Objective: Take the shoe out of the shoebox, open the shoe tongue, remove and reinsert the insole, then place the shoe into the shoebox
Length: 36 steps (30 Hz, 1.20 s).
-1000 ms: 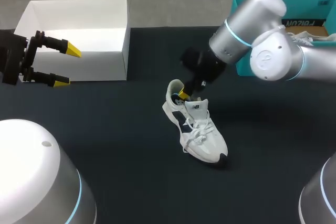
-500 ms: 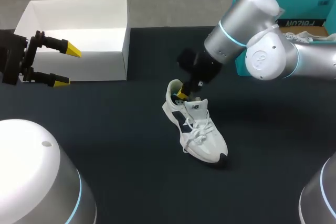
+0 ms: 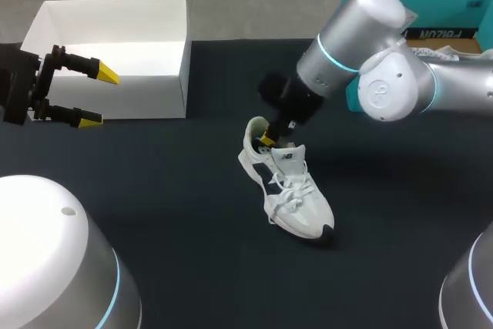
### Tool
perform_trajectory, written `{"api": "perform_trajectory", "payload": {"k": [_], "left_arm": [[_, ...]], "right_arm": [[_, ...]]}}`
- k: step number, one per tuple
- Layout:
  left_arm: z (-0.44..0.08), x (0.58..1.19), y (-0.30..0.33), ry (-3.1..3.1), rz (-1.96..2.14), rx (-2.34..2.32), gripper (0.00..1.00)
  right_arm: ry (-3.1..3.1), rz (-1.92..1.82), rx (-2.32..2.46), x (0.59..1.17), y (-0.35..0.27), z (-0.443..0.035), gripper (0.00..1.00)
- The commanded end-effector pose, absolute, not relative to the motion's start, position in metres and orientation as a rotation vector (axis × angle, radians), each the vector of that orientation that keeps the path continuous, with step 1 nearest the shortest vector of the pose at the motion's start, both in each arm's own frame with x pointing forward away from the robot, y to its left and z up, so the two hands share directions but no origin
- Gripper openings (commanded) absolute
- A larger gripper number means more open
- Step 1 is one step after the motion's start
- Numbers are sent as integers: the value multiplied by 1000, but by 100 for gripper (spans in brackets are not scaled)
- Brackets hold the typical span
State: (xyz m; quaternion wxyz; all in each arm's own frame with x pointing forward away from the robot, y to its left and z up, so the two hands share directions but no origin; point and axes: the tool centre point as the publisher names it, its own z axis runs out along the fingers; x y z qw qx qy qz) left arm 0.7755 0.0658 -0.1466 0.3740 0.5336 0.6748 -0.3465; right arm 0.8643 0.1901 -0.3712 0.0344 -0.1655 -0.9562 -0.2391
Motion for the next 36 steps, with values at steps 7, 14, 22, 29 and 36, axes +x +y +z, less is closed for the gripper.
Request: {"api": "perform_trajectory", "payload": {"k": [7, 14, 22, 29, 36], "left_arm": [[-146, 775, 66, 1732, -886, 1369, 100], [-146, 775, 66, 1732, -886, 1369, 100], [-146, 775, 66, 1732, -886, 1369, 100], [-146, 775, 66, 1732, -886, 1369, 100], [-146, 775, 66, 1732, -886, 1369, 100]], "right_arm": [[-2942, -750, -523, 858, 189, -364, 100], [-2971, -783, -624, 857, 180, -336, 100], [-2986, -743, -650, 855, 179, -327, 100], [-3035, -722, -841, 861, 181, -307, 0], [-3198, -493, -1080, 866, 176, -299, 0]]}}
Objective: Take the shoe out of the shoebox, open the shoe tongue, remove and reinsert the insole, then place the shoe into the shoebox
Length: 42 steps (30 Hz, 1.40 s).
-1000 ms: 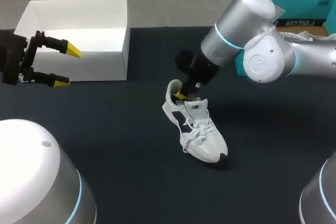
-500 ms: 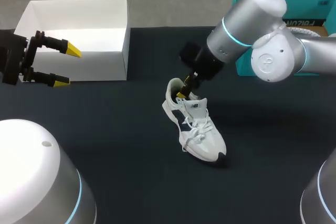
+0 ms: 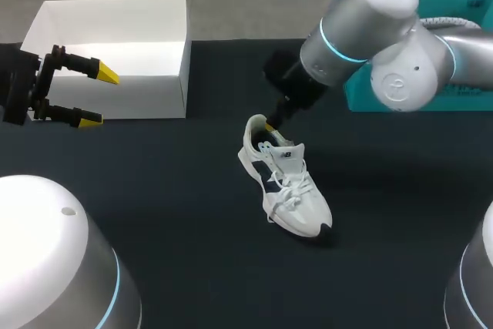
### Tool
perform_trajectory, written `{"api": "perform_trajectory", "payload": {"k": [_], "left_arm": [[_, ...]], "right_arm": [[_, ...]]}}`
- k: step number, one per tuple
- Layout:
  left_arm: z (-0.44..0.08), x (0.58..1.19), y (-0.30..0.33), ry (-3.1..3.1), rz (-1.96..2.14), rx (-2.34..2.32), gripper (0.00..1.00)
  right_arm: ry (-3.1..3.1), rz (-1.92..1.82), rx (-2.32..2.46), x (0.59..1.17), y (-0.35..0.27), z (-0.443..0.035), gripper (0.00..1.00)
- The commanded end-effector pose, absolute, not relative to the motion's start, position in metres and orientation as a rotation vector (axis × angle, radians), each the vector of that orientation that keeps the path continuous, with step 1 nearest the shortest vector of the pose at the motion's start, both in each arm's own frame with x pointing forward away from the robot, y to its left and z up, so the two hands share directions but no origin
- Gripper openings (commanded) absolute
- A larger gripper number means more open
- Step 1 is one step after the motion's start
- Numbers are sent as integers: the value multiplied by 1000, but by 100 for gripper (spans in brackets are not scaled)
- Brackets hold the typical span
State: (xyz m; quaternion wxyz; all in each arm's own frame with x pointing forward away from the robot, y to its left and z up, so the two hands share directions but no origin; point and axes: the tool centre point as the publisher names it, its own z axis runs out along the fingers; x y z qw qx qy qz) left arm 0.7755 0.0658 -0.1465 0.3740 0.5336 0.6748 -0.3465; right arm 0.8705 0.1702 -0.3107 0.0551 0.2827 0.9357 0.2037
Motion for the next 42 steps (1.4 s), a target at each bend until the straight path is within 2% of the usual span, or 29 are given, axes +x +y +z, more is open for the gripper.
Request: {"api": "perform_trajectory", "payload": {"k": [1, 13, 24, 42], "left_arm": [[-146, 775, 66, 1732, -886, 1369, 100], [-146, 775, 66, 1732, -886, 1369, 100], [-146, 775, 66, 1732, -886, 1369, 100], [-146, 775, 66, 1732, -886, 1369, 100]], "right_arm": [[2693, 415, 909, 866, 176, -299, 0], [2693, 415, 909, 866, 176, -299, 0], [2684, 272, 1278, 862, 186, -321, 0], [2658, 313, 1403, 860, 182, -368, 0]]}}
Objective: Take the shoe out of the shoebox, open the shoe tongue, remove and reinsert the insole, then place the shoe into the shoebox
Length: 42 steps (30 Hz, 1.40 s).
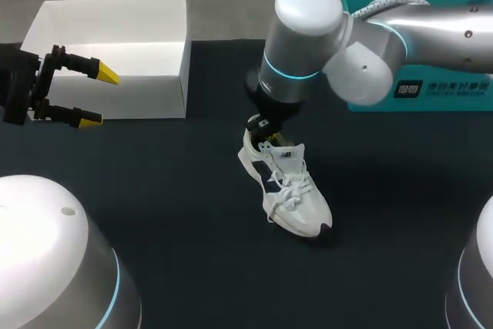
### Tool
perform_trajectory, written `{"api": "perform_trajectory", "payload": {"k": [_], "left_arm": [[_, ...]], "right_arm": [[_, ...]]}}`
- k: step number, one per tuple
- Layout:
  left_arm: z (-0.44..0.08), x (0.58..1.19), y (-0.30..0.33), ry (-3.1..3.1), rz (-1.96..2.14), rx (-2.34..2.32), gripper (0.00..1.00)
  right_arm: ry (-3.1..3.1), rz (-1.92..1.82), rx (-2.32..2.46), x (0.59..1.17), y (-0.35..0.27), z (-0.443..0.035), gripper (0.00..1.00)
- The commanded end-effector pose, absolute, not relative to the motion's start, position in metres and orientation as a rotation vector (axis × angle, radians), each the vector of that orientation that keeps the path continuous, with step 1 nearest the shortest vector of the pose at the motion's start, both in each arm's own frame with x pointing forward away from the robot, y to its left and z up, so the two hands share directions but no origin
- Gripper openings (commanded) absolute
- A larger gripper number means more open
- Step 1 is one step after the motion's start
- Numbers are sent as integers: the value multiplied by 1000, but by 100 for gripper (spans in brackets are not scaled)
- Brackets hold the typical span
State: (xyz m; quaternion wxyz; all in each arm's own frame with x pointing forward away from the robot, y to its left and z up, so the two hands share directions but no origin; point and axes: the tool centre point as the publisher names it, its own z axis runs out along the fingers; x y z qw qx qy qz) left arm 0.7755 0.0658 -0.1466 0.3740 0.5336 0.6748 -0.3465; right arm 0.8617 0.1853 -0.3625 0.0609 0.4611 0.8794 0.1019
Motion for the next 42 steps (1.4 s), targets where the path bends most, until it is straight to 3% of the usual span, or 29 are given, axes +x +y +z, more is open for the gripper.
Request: {"api": "perform_trajectory", "payload": {"k": [1, 16, 31, 42], "left_arm": [[-146, 775, 66, 1732, -886, 1369, 100], [-146, 775, 66, 1732, -886, 1369, 100], [-146, 775, 66, 1732, -886, 1369, 100], [-146, 775, 66, 1732, -886, 1369, 100]], "right_arm": [[2655, 308, 1403, 859, 182, -369, 0], [2699, 207, 1409, 853, 191, -414, 0], [2629, 263, 1364, 858, 192, -365, 0], [2713, 151, 1453, 867, 189, -395, 0]]}}
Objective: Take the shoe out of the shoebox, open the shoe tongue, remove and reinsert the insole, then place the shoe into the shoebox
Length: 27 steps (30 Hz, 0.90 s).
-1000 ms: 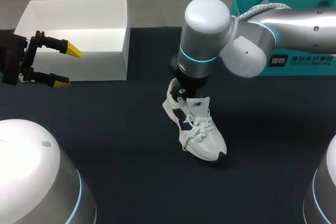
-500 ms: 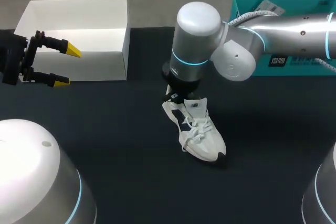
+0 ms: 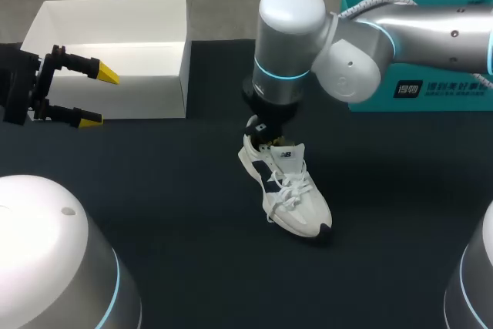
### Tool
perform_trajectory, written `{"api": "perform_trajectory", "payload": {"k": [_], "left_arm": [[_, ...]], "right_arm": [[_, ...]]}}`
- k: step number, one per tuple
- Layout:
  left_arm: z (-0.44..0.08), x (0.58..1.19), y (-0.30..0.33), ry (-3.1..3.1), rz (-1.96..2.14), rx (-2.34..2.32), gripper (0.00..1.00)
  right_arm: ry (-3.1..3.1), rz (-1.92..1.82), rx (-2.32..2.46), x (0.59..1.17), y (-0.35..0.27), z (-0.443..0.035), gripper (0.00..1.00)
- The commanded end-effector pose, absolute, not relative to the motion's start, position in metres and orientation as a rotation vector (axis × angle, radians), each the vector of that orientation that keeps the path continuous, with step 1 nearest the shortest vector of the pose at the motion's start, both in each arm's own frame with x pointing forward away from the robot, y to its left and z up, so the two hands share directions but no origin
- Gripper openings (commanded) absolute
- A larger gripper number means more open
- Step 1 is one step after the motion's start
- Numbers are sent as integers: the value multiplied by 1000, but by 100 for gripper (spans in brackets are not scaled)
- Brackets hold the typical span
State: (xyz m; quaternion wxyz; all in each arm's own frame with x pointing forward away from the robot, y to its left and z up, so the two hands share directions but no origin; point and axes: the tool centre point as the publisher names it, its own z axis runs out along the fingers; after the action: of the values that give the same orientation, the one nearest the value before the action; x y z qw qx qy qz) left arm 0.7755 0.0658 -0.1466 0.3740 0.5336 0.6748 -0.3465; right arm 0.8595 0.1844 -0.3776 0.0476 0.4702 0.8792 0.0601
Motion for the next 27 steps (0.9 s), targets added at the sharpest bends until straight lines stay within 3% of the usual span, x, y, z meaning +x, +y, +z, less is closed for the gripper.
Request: {"api": "perform_trajectory", "payload": {"k": [1, 7, 17, 27], "left_arm": [[-146, 775, 66, 1732, -886, 1369, 100], [-146, 775, 66, 1732, -886, 1369, 100], [-146, 775, 66, 1732, -886, 1369, 100], [-146, 775, 66, 1732, -886, 1369, 100]], "right_arm": [[2722, 139, 1457, 865, 189, -398, 0], [2794, 60, 1466, 854, 192, -411, 0], [2780, -116, 1472, 833, 177, -364, 0], [2780, -116, 1472, 833, 177, -364, 0]]}}
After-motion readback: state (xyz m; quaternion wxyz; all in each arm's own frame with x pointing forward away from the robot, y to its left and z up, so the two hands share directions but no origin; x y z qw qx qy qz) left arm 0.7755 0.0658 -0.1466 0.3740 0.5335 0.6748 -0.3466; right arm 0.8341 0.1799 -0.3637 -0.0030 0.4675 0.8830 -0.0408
